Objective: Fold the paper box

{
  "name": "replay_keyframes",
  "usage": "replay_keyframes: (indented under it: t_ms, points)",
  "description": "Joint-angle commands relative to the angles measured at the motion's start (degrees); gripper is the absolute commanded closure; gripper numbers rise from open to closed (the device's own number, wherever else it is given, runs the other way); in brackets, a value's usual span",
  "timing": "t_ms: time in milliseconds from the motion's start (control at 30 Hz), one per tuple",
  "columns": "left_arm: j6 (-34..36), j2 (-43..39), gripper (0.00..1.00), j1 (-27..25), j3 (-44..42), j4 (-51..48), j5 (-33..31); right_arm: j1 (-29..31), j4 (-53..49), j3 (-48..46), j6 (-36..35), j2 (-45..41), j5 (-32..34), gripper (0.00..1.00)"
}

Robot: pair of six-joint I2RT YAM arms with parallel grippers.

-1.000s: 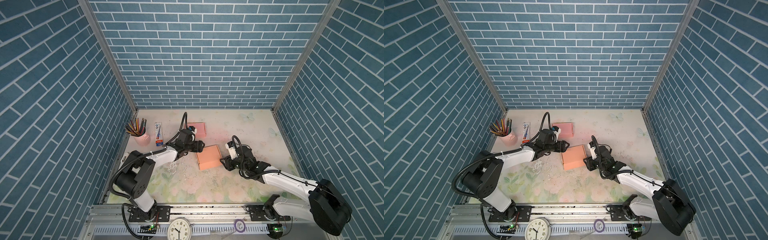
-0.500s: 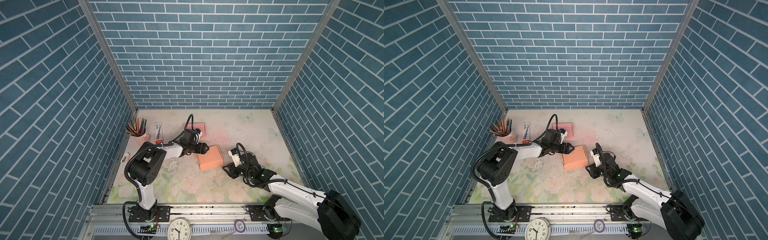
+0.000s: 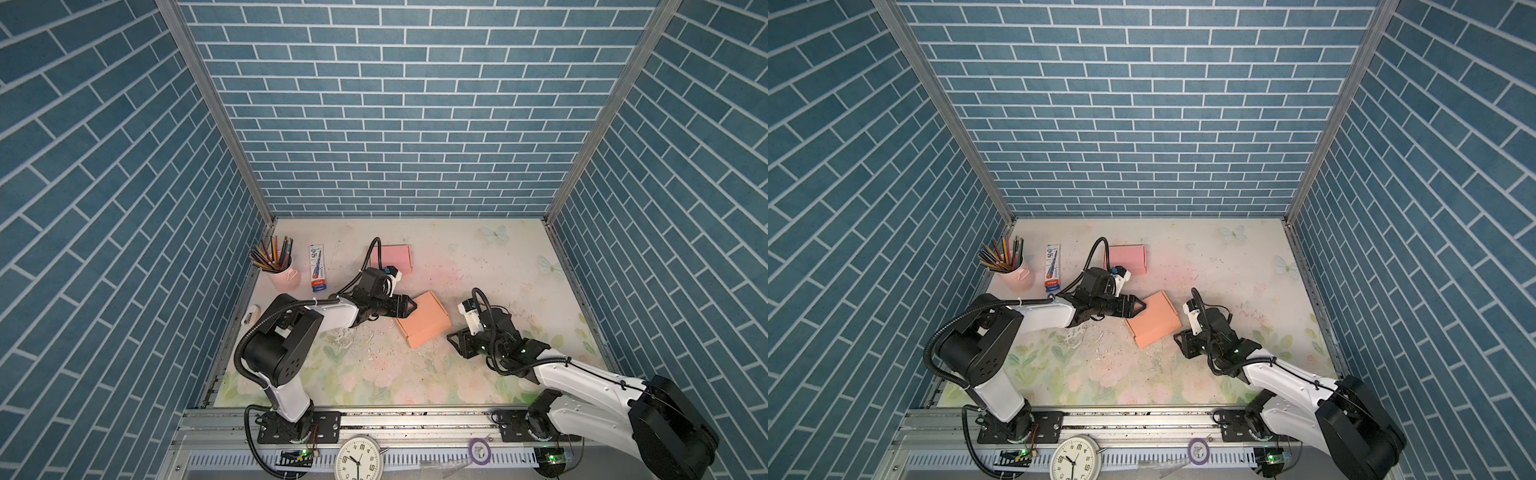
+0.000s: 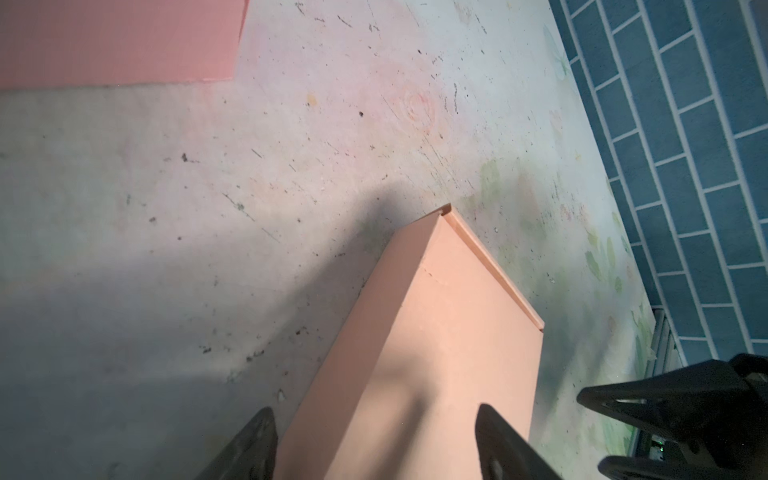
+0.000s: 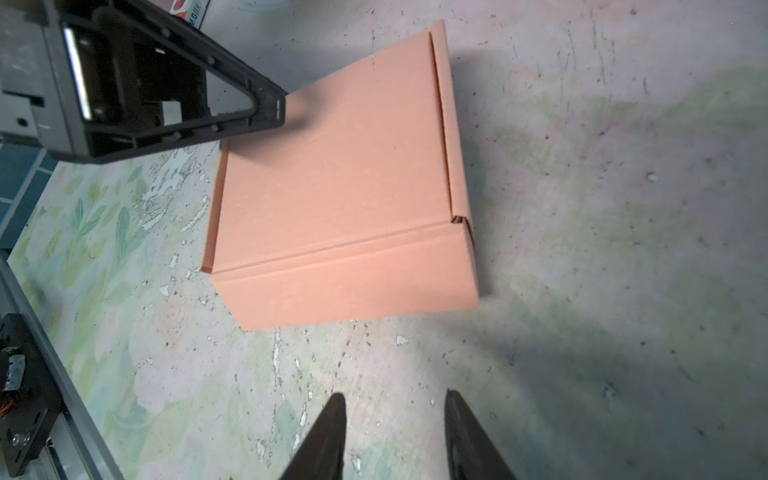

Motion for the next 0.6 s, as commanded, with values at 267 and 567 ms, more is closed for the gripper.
replay_keyframes:
  t_ms: [267,567]
  points:
    - [-3.81,-6.79,0.24,-3.97,-8.83,3.10,-0.12,-0.43,-1.77,-0.39,1.14,0.75,1.83,0.60]
    - [-6.09,-10.20,0.24,-8.71,-12.20,3.59,-2.02,-0.47,-2.13,1.08,1.26,4.52,3.20,0.61]
